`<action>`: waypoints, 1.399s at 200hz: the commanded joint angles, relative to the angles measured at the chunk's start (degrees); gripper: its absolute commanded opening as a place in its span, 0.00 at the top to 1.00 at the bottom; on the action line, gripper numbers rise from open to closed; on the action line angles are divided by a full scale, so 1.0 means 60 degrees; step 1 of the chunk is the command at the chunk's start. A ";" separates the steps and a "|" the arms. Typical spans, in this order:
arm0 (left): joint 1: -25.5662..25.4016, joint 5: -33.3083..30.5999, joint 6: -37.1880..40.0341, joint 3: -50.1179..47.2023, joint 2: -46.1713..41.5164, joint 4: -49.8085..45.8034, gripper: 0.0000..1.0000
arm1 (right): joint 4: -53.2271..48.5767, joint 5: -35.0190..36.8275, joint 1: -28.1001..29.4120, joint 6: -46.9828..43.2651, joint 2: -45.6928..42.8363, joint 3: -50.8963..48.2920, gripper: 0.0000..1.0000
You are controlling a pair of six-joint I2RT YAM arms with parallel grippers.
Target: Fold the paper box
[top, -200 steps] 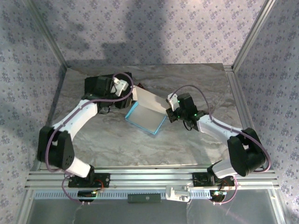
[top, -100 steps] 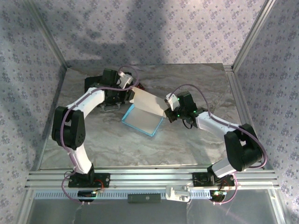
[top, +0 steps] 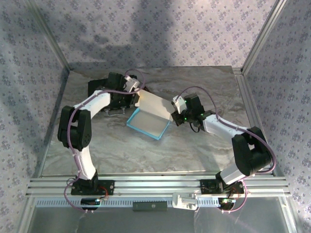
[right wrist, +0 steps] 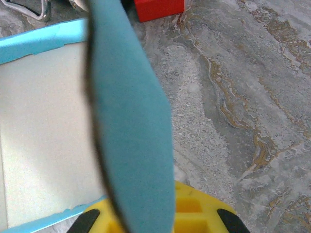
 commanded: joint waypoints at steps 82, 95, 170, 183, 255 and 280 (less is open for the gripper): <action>-0.0908 -0.2951 -0.2397 -0.0581 -0.1210 0.0458 1.00 | -0.0488 0.2152 0.0537 0.1750 0.0132 0.0679 1.00; -0.0956 -0.3462 -0.3314 -0.0845 -0.1490 0.0616 1.00 | -0.0260 0.2832 0.0809 0.2557 0.0102 0.0634 1.00; -0.1532 -0.4574 -0.6755 -0.2634 -0.2973 0.2018 1.00 | 0.1996 0.6656 0.2545 0.5358 0.0731 0.0517 1.00; -0.1615 -0.4591 -0.6994 -0.2901 -0.3034 0.2179 1.00 | 0.2111 0.6722 0.2633 0.5294 0.1005 0.0704 1.00; -0.2084 -0.5060 -0.7221 -0.5016 -0.4125 0.3939 1.00 | 0.5064 0.7355 0.3266 0.4302 0.1076 -0.0996 1.00; -0.2344 -0.5305 -0.7195 -0.5970 -0.4767 0.4908 1.00 | 0.6446 0.7765 0.3524 0.3838 0.0940 -0.1899 1.00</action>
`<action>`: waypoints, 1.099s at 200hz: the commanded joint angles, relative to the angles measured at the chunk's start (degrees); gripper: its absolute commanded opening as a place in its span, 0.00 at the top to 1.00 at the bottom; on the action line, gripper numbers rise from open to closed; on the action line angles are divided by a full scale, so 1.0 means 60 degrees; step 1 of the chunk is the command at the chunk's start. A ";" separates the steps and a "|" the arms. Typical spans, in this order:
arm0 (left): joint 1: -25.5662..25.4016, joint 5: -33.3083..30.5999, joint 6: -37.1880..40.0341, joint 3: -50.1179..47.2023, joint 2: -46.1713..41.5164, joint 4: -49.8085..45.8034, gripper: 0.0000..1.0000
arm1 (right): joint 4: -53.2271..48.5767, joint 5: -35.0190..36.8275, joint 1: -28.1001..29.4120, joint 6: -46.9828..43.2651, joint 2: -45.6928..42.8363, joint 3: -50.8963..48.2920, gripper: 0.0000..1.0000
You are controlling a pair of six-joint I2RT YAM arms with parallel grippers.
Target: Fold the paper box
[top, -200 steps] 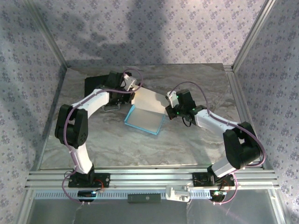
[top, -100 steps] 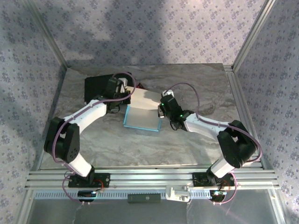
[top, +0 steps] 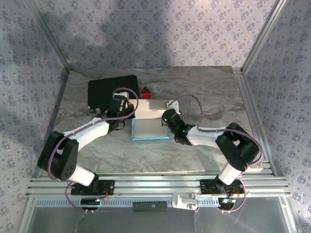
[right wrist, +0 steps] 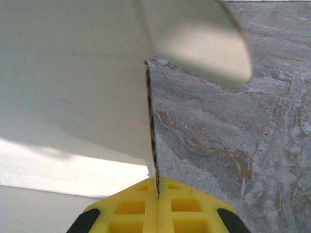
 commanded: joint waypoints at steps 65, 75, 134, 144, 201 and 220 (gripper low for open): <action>-0.1075 -0.0567 -0.0585 -0.2267 -0.1411 0.2971 1.00 | 0.2334 0.0607 0.0509 -0.1004 -0.0358 -0.1337 1.00; -0.1261 -0.0774 -0.0665 -0.2443 -0.1439 0.3112 1.00 | 0.2444 0.0681 0.0554 -0.1071 -0.0319 -0.1458 1.00; -0.2197 -0.1986 -0.1150 -0.3017 -0.1406 0.3375 1.00 | 0.2618 0.0911 0.0744 -0.1192 -0.0084 -0.1733 1.00; -0.2375 -0.2161 -0.1265 -0.3126 -0.1364 0.3414 1.00 | 0.2519 0.0968 0.0733 -0.1185 -0.0095 -0.1708 1.00; -0.3274 -0.3397 -0.1458 -0.3376 -0.1099 0.3308 1.00 | 0.1520 0.1189 0.0731 -0.1119 -0.0468 -0.1745 1.00; -0.3498 -0.3810 -0.1383 -0.3375 -0.0975 0.3206 1.00 | 0.1004 0.1248 0.0731 -0.0983 -0.0792 -0.1759 1.00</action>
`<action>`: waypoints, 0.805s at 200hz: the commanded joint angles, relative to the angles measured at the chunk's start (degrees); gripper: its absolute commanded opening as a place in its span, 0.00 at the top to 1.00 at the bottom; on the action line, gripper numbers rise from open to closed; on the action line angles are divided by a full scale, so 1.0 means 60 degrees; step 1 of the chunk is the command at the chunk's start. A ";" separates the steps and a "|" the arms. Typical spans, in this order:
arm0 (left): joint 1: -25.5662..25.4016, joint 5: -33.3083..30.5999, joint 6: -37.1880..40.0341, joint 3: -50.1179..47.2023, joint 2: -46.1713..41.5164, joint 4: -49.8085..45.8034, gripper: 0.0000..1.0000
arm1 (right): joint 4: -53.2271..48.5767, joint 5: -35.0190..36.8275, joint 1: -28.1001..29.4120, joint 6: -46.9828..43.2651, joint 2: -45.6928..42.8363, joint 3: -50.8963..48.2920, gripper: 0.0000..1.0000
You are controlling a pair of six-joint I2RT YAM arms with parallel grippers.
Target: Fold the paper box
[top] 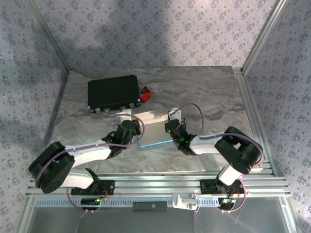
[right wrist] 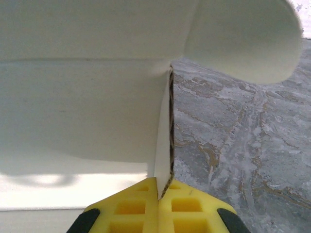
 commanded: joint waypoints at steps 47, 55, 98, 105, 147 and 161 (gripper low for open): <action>-0.0894 -0.0747 -0.0096 -0.0220 0.0456 -0.0539 1.00 | -0.1533 -0.0951 -0.0155 -0.0048 -0.1312 -0.0367 0.98; -0.0949 -0.0808 0.0045 -0.0194 0.0456 -0.0546 1.00 | -0.1770 -0.1199 -0.0219 -0.0021 -0.1565 -0.0368 0.93; -0.1105 -0.1145 0.0631 0.0099 0.0334 -0.0919 1.00 | -0.3411 -0.1996 -0.0358 0.0415 -0.3573 -0.0237 0.66; -0.1125 -0.1187 0.0718 0.0205 0.0325 -0.0998 1.00 | -0.3804 -0.2067 -0.0374 0.0506 -0.3847 -0.0126 0.64; -0.1150 -0.1442 0.1205 0.0644 0.0166 -0.1601 1.00 | -0.6381 -0.2513 -0.0359 0.1510 -0.5402 0.0272 0.51; -0.1144 -0.1477 0.1348 0.0680 0.0092 -0.1597 1.00 | -0.7432 -0.2337 -0.0353 0.2076 -0.5938 0.0555 0.48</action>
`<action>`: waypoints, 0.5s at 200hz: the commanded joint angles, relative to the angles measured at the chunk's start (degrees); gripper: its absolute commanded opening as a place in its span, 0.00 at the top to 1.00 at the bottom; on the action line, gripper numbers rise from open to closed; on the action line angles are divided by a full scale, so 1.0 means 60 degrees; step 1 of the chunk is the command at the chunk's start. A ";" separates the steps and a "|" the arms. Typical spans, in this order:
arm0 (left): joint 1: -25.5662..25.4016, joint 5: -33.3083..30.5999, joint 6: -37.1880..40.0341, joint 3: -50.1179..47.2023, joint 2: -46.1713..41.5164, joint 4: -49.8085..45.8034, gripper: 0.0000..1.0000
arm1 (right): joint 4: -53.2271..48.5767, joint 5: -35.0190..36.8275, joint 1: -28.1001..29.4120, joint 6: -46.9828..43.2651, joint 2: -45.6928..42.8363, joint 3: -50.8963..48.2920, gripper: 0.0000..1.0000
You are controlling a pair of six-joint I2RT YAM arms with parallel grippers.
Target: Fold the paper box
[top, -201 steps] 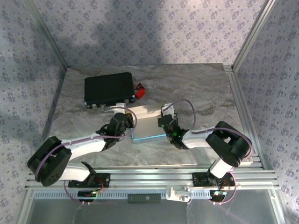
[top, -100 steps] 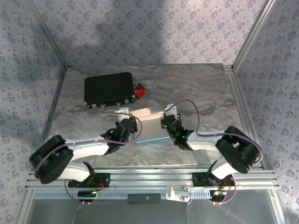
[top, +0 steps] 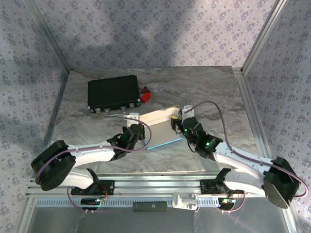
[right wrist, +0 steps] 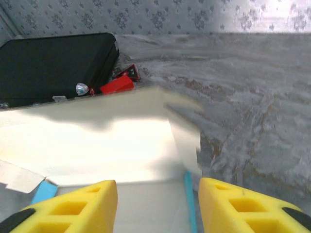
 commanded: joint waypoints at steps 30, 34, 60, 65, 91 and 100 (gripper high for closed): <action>-0.0041 -0.0264 0.0705 0.0378 -0.0140 -0.0877 1.00 | -0.4430 0.0275 -0.0327 0.2562 -0.2022 0.1421 0.39; -0.0039 -0.0288 0.0740 0.0401 -0.0130 -0.0860 1.00 | -0.4599 0.0238 -0.0472 0.2845 -0.2079 0.1588 0.38; -0.0038 -0.0330 0.0918 0.0544 -0.0067 -0.0961 1.00 | -0.5262 -0.1341 -0.2832 0.3953 -0.1469 0.2917 0.26; -0.0038 -0.0330 0.0958 0.0564 -0.0054 -0.0944 1.00 | -0.5381 -0.1718 -0.3347 0.4234 -0.1156 0.3184 0.23; 0.0005 -0.0245 0.1252 0.0668 -0.0022 -0.0938 1.00 | -0.5265 -0.4011 -0.5348 0.4574 0.1382 0.4910 0.24; 0.0043 -0.0129 0.1472 0.0698 -0.0036 -0.0920 1.00 | -0.5166 -0.4929 -0.5629 0.4292 0.2478 0.5620 0.25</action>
